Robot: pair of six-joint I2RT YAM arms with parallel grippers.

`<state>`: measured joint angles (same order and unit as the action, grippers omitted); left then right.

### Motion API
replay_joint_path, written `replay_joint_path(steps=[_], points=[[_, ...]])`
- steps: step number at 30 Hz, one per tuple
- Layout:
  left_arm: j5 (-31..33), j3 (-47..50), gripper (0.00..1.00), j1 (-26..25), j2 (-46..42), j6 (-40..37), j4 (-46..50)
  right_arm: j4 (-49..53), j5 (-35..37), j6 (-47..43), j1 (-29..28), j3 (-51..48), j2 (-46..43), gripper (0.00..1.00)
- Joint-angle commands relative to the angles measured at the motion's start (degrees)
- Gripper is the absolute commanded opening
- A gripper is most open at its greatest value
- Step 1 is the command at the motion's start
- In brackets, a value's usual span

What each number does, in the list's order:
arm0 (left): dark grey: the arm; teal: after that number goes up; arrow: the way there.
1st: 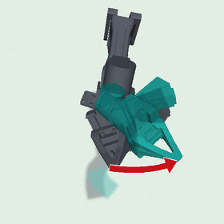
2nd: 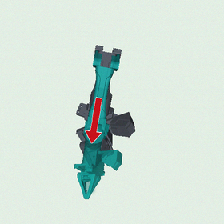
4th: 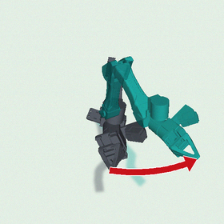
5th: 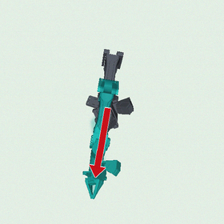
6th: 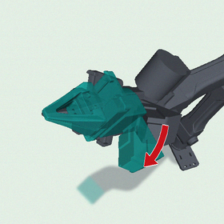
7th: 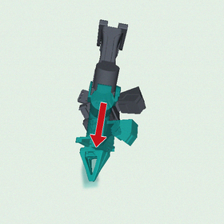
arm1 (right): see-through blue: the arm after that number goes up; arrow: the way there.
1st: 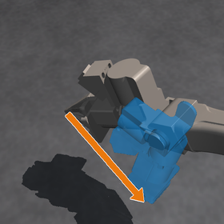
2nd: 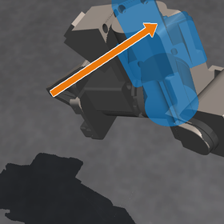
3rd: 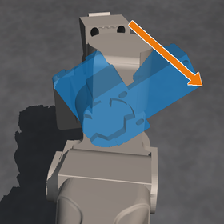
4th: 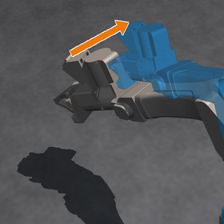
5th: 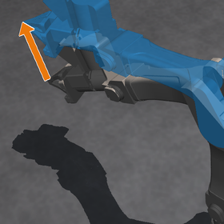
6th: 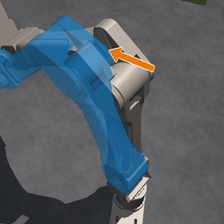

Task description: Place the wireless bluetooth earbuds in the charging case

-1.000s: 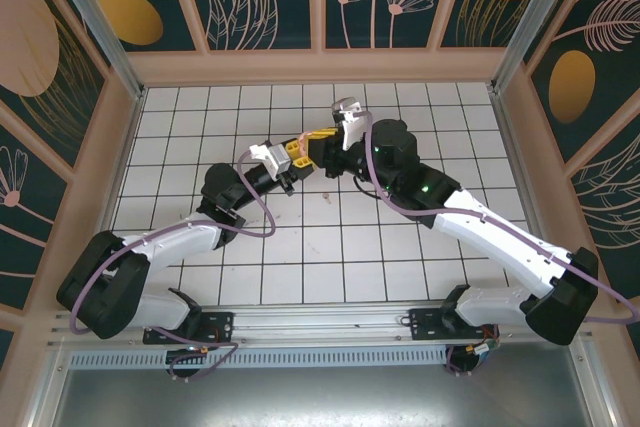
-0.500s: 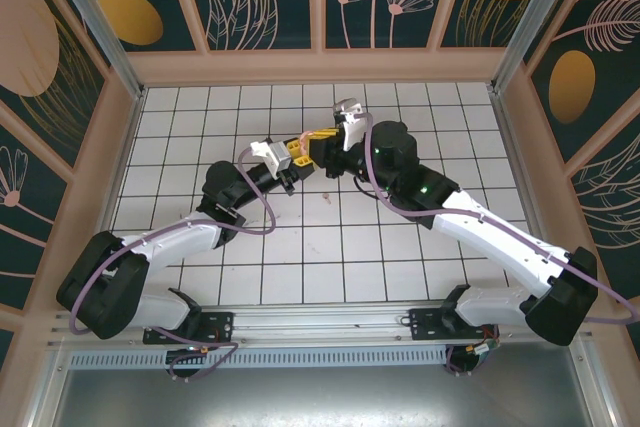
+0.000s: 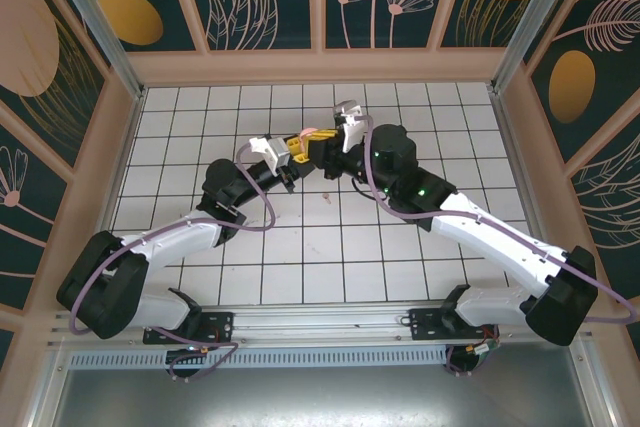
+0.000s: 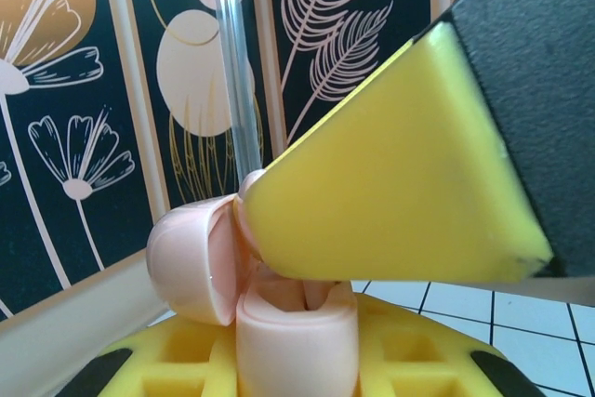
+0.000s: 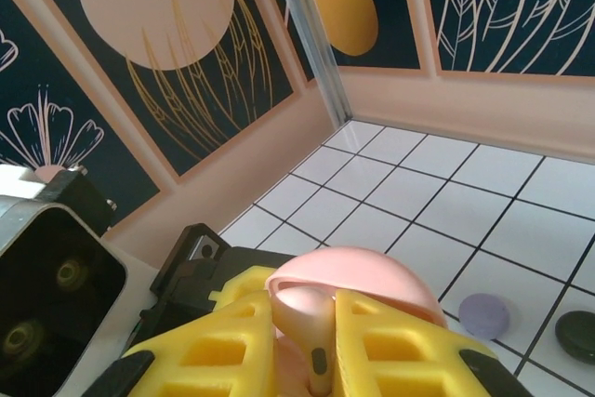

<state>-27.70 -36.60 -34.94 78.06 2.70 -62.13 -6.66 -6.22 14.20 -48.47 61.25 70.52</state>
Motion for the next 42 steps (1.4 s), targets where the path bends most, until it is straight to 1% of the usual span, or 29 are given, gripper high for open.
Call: replay_joint_path(steps=[1, 5, 9, 11, 15, 17, 29, 31, 38, 42], points=[[0.5, -2.8, 0.0, -0.4, -1.3, 2.9, -8.3, 1.1, -0.7, 1.8, -0.3, -2.6, -0.3, 0.19], [0.4, -2.9, 0.0, -0.4, -1.4, 4.0, -10.0, 1.5, -0.1, 1.3, -0.4, -2.9, -0.2, 0.18], [0.2, -3.4, 0.0, -0.4, -1.6, 3.7, -8.1, 4.1, 0.4, -0.6, -0.4, -0.9, 0.7, 0.18], [0.3, -3.3, 0.0, -0.5, -1.7, 3.3, -7.6, 5.5, 0.7, -1.3, -0.4, 0.3, 1.3, 0.21], [0.4, -2.8, 0.0, -0.4, -1.3, 3.1, -6.5, 7.9, 2.3, -1.9, -0.4, 2.6, 2.2, 0.29], [0.3, -2.4, 0.0, -0.5, -0.8, 3.1, -6.7, 8.7, 2.9, -1.8, -0.4, 3.8, 2.5, 0.36], [0.4, -0.4, 0.0, -0.4, 1.5, 3.7, -9.3, 12.1, 5.1, 0.9, 0.2, 11.9, 3.3, 0.66], [0.5, -0.2, 0.0, -0.5, 1.6, 3.9, -9.6, 12.4, 4.5, 2.0, 0.9, 13.3, 3.3, 0.69], [0.5, 0.0, 0.0, -0.5, 1.5, 3.9, -9.5, 11.6, -0.6, 5.1, 3.1, 15.8, 3.6, 0.73], [1.7, 0.7, 0.0, -0.5, 1.2, 2.9, -9.5, 11.9, -0.2, 7.0, 3.8, 16.1, 1.7, 0.73]])
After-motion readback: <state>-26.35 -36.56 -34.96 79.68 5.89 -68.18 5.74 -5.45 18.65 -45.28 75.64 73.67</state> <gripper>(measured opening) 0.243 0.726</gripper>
